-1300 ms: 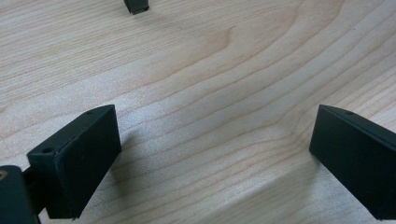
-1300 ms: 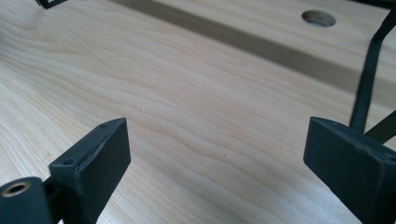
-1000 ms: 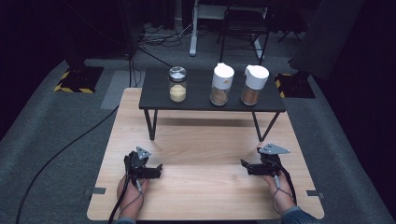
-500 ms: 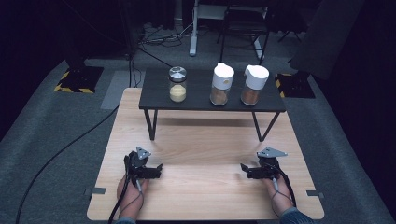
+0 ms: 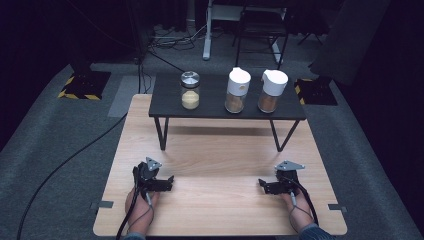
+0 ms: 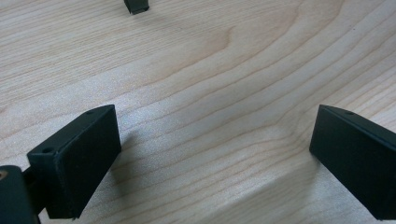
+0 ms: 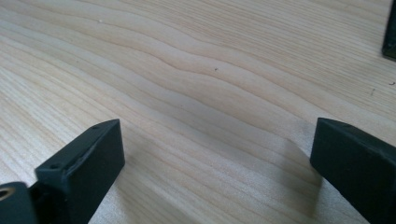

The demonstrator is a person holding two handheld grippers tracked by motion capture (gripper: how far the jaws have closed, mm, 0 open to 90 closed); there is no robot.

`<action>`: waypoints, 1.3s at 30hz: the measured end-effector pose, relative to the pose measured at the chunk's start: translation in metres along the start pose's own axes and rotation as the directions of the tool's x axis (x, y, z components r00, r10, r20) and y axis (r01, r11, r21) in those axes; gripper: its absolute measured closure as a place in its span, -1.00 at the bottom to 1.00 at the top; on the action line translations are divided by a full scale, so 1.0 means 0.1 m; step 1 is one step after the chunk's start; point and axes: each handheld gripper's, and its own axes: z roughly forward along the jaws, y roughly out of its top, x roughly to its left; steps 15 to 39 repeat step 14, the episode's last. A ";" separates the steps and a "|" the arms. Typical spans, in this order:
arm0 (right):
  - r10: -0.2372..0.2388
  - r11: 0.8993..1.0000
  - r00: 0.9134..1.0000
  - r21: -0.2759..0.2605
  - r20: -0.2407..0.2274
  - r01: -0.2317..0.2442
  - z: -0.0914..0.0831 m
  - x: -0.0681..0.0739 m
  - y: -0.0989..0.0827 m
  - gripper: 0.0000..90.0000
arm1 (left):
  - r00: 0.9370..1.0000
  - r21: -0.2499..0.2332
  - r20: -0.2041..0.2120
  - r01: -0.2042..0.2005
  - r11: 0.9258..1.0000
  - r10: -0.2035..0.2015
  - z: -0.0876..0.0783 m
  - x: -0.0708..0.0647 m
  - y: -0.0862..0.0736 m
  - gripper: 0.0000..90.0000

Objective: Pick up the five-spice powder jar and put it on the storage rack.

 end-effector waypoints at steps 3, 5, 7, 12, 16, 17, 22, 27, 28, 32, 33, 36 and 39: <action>0.001 1.000 1.000 0.001 0.002 -0.001 -0.01 0.00 0.00 -0.96 | 1.000 0.002 0.000 -0.003 1.000 0.003 0.00 0.00 0.00 -0.96; 0.002 1.000 1.000 0.002 0.003 -0.002 -0.01 0.00 0.00 -0.96 | 1.000 0.002 0.000 -0.003 1.000 0.003 0.00 0.00 0.00 -0.96; 0.000 1.000 1.000 0.003 0.002 0.000 0.00 0.00 0.00 -0.98 | 1.000 0.000 0.000 -0.001 1.000 0.001 0.00 0.00 0.00 -0.96; -0.001 1.000 1.000 0.006 -0.002 0.001 0.00 0.00 0.01 -0.99 | 1.000 0.002 0.000 -0.003 1.000 0.003 0.00 0.00 0.00 -0.96; -0.001 1.000 1.000 0.006 -0.002 0.001 0.00 0.00 0.01 -0.99 | 1.000 0.001 0.000 -0.003 1.000 0.003 0.00 0.00 0.00 -0.96; -0.001 1.000 1.000 0.006 -0.002 0.001 0.00 0.00 0.01 -0.99 | 1.000 0.001 0.000 -0.003 1.000 0.003 0.00 0.00 0.00 -0.96; -0.001 1.000 1.000 0.006 -0.002 0.001 0.00 0.00 0.01 -0.99 | 1.000 0.001 0.000 -0.003 1.000 0.003 0.00 0.00 0.00 -0.96; -0.001 1.000 1.000 0.006 -0.002 0.001 0.00 0.00 0.01 -0.99 | 1.000 0.001 0.000 -0.003 1.000 0.003 0.00 0.00 0.00 -0.96; -0.001 1.000 1.000 0.006 -0.002 0.001 0.00 0.00 0.01 -0.99 | 1.000 0.001 0.000 -0.003 1.000 0.003 0.00 0.00 0.00 -0.96; -0.001 1.000 1.000 0.006 -0.002 0.001 0.00 0.00 0.01 -0.99 | 1.000 0.001 0.000 -0.003 1.000 0.003 0.00 0.00 0.00 -0.96; -0.001 1.000 1.000 0.006 -0.002 0.001 0.00 0.00 0.01 -0.99 | 1.000 0.001 0.000 -0.003 1.000 0.003 0.00 0.00 0.00 -0.96; -0.001 1.000 1.000 0.006 -0.002 0.001 0.00 0.00 0.01 -0.99 | 1.000 0.001 0.000 -0.003 1.000 0.003 0.00 0.00 0.00 -0.96; -0.001 1.000 1.000 0.006 -0.002 0.001 0.00 0.00 0.01 -0.99 | 1.000 0.001 0.000 -0.003 1.000 0.003 0.00 0.00 0.00 -0.96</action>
